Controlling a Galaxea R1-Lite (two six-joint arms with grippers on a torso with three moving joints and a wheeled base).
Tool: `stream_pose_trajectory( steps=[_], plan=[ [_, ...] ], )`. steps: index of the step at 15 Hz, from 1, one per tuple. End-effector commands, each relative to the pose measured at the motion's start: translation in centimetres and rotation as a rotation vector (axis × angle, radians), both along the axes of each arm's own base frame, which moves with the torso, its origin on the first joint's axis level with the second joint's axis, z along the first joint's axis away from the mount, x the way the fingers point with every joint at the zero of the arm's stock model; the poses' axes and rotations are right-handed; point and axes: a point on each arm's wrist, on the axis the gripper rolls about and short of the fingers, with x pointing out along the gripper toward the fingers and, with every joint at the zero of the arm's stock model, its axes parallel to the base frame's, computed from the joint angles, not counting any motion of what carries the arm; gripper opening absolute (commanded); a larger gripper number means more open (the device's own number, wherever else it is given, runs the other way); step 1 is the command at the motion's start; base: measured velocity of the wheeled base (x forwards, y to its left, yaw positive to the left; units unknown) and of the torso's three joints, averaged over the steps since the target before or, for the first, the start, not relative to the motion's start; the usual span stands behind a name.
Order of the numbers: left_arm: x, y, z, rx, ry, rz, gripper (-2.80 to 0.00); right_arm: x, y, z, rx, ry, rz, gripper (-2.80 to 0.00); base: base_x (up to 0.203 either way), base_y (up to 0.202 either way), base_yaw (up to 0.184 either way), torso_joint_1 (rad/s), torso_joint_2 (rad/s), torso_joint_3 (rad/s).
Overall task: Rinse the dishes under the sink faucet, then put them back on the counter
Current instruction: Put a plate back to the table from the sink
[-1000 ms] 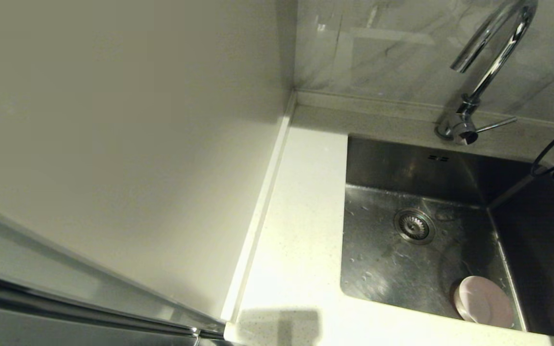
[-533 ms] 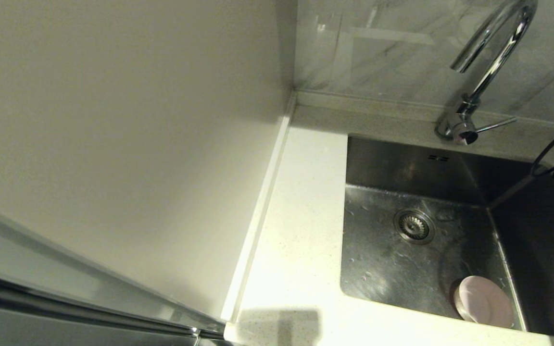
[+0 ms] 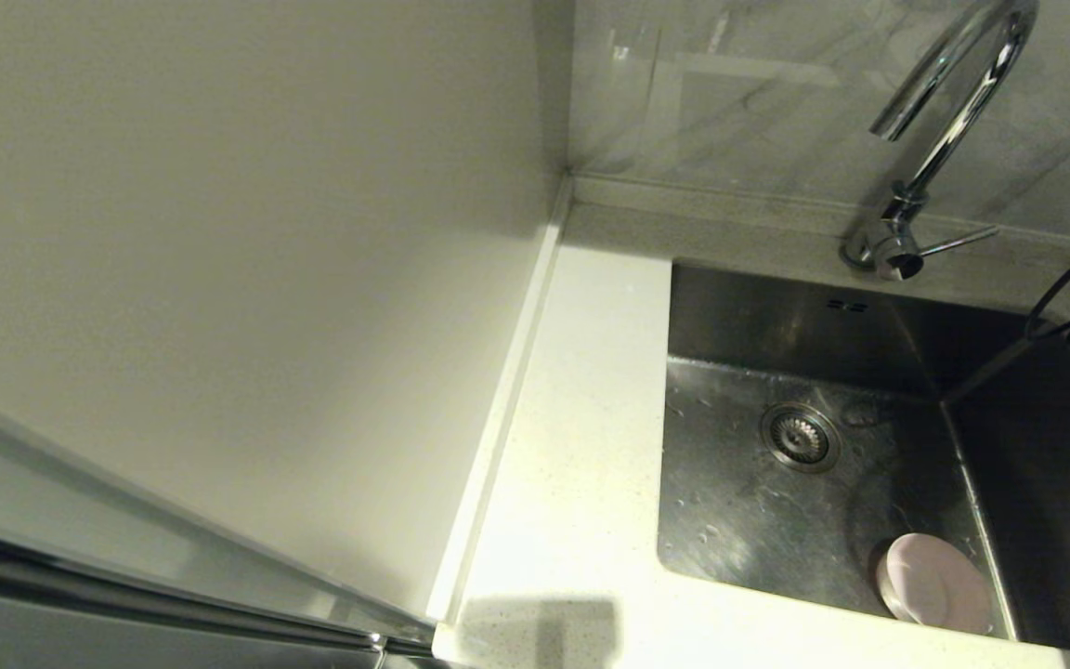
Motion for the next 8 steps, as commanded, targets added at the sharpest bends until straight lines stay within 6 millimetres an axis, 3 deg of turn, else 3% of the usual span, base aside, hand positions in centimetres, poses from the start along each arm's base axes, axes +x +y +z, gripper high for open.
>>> stream_pose_trajectory(
  steps=[1,8],
  plan=[
    [0.02,0.0,-0.07,-0.001,0.002,0.0,-2.8,0.05,-0.07,0.08,-0.002,-0.003,-0.005,0.0,0.0,0.0,0.0,0.0,0.0,0.0],
    [0.02,0.0,-0.04,-0.001,0.001,0.0,-2.8,0.34,0.06,-0.04,-0.004,-0.003,-0.003,0.0,0.0,0.0,0.0,0.0,0.0,0.0]
  ],
)
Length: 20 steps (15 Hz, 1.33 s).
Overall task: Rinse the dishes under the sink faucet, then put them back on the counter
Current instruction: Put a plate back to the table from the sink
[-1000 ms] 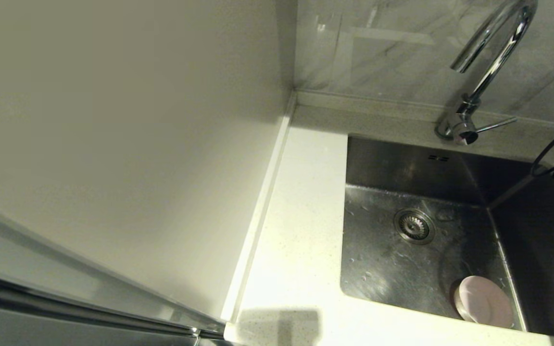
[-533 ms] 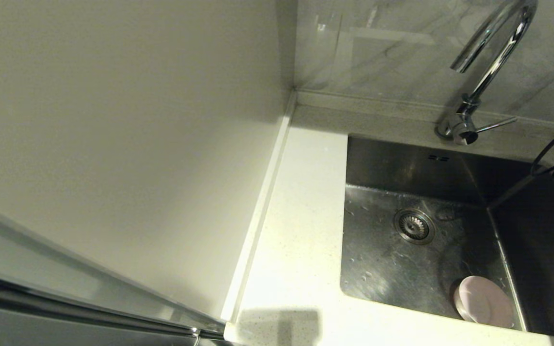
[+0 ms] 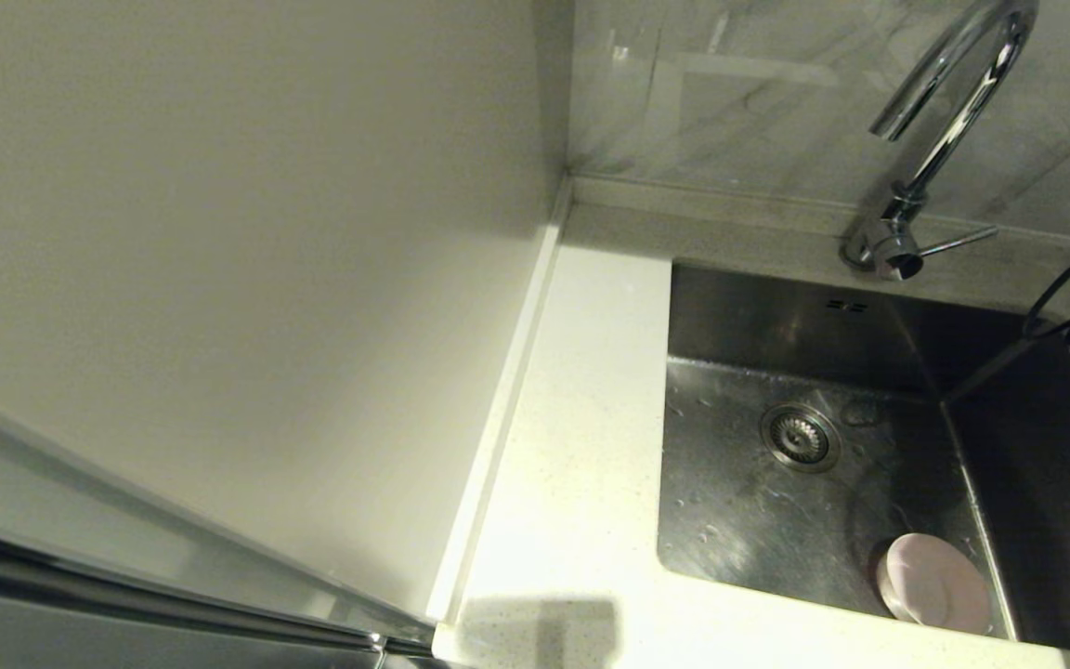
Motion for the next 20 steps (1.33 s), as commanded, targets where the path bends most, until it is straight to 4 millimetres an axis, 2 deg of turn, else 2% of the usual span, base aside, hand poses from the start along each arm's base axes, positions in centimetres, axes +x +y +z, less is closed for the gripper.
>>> stream_pose_trajectory(
  steps=[1,5,7,10,15,20],
  plan=[
    [0.0,0.0,0.0,0.0,0.002,0.0,-2.8,0.4,0.5,0.4,-0.005,-0.015,0.016,0.0,0.0,0.0,0.0,0.0,0.0,0.0],
    [0.0,0.0,-0.1,0.0,0.002,-0.001,-2.8,2.8,3.7,1.5,-0.008,-0.087,0.149,0.0,0.0,0.0,0.0,0.0,0.0,0.0],
    [0.0,0.0,-0.1,0.0,0.002,-0.001,-2.8,4.0,6.2,1.9,-0.028,-0.128,0.235,0.0,0.0,0.0,0.0,0.0,0.0,0.0],
    [0.0,0.0,-0.1,0.0,0.002,0.0,-2.8,4.8,8.8,1.7,-0.043,-0.111,0.298,0.0,0.0,0.0,0.0,0.0,0.0,0.0],
    [0.0,0.0,-0.1,0.0,0.003,0.0,-2.8,5.4,7.9,-1.2,-0.061,0.0,0.244,0.0,0.0,0.0,0.0,0.0,0.0,0.0],
    [0.0,0.0,-0.1,0.0,0.003,0.0,-2.8,4.8,6.1,-1.3,-0.067,0.015,0.199,0.0,0.0,0.0,0.0,0.0,0.0,0.0]
  ],
)
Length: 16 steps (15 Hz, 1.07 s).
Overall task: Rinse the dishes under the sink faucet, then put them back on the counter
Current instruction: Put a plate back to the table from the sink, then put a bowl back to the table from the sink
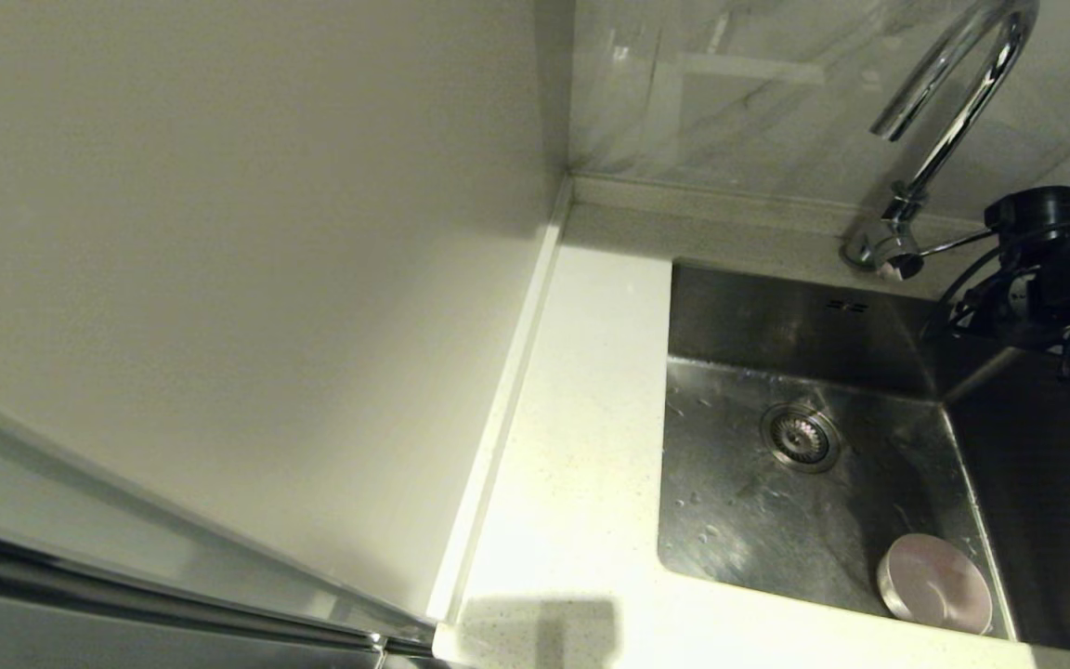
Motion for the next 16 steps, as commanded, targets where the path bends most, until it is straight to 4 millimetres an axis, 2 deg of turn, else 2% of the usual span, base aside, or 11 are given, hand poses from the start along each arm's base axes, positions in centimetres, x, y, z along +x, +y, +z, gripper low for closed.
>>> stream_pose_trajectory(
  steps=[1,11,14,16],
  plan=[
    [0.0,0.0,-0.1,0.0,0.002,0.0,-2.8,-0.3,-0.7,0.0,-0.009,0.01,-0.013,0.0,0.0,0.0,0.0,0.0,0.0,0.0],
    [0.0,0.0,-0.1,0.0,0.002,0.0,-2.8,-0.8,-2.0,0.6,-0.035,0.001,-0.06,0.0,0.0,0.0,0.0,0.0,0.0,0.0],
    [0.0,0.0,-0.1,0.0,0.001,0.0,-2.8,-0.8,-1.9,0.8,-0.039,-0.005,-0.06,0.0,0.0,0.0,0.0,0.0,0.0,0.0],
    [0.0,0.0,-0.1,0.0,0.002,0.0,-2.8,-0.5,-1.1,1.3,-0.041,-0.024,-0.038,0.0,0.0,0.0,0.0,0.0,0.0,0.0]
  ],
)
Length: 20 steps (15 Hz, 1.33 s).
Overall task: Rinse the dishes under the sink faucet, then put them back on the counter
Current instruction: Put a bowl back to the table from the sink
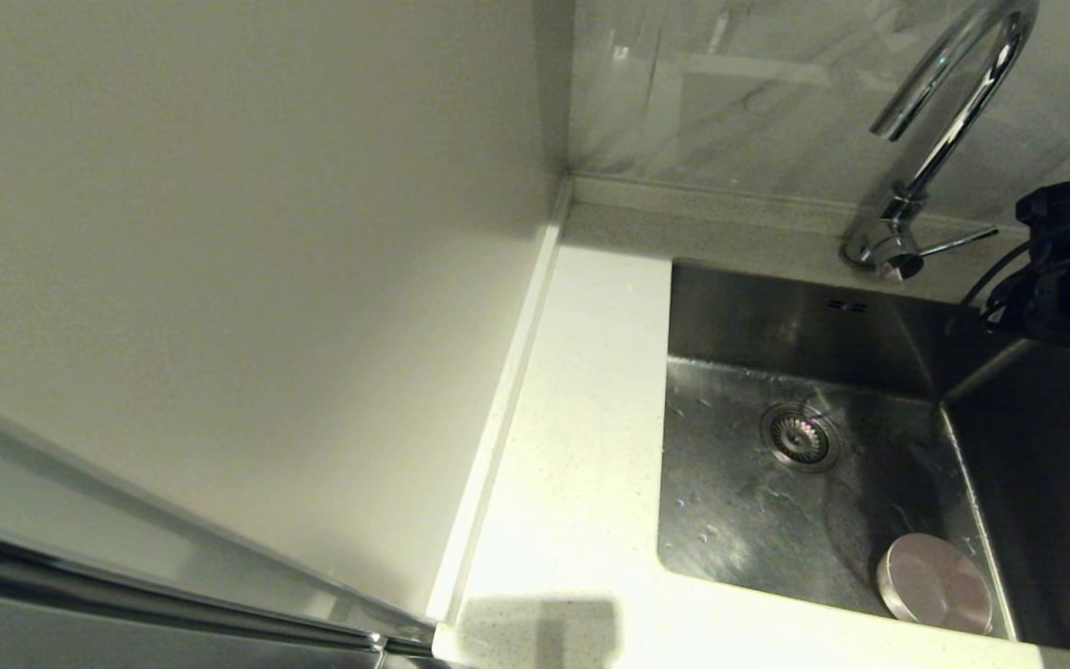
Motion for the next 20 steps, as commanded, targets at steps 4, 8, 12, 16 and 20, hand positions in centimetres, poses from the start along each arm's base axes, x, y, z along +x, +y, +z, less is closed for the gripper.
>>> stream_pose_trajectory(
  steps=[4,8,12,16,20],
  plan=[
    [0.0,0.0,-0.1,-0.001,0.003,0.0,-2.8,0.6,5.1,4.6,-0.083,-0.095,0.167,0.0,0.0,0.0,0.0,0.0,0.0,0.0],
    [0.0,0.0,-0.1,-0.001,0.002,0.0,-2.8,-1.5,9.4,6.4,-0.164,0.019,0.326,0.0,0.0,0.0,0.0,0.0,0.0,0.0],
    [0.0,0.0,-0.1,-0.001,0.003,-0.001,-2.8,-7.4,9.5,6.0,-0.15,0.393,0.41,0.0,0.0,0.0,0.0,0.0,0.0,0.0],
    [0.0,0.0,-0.1,-0.001,0.002,-0.001,-2.8,-9.4,8.1,3.2,-0.088,0.611,0.417,0.0,0.0,0.0,0.0,0.0,0.0,0.0],
    [0.0,0.0,-0.1,-0.001,0.003,0.0,-2.8,-9.4,7.6,-0.4,-0.025,0.776,0.42,0.0,0.0,0.0,0.0,0.0,0.0,0.0]
  ],
)
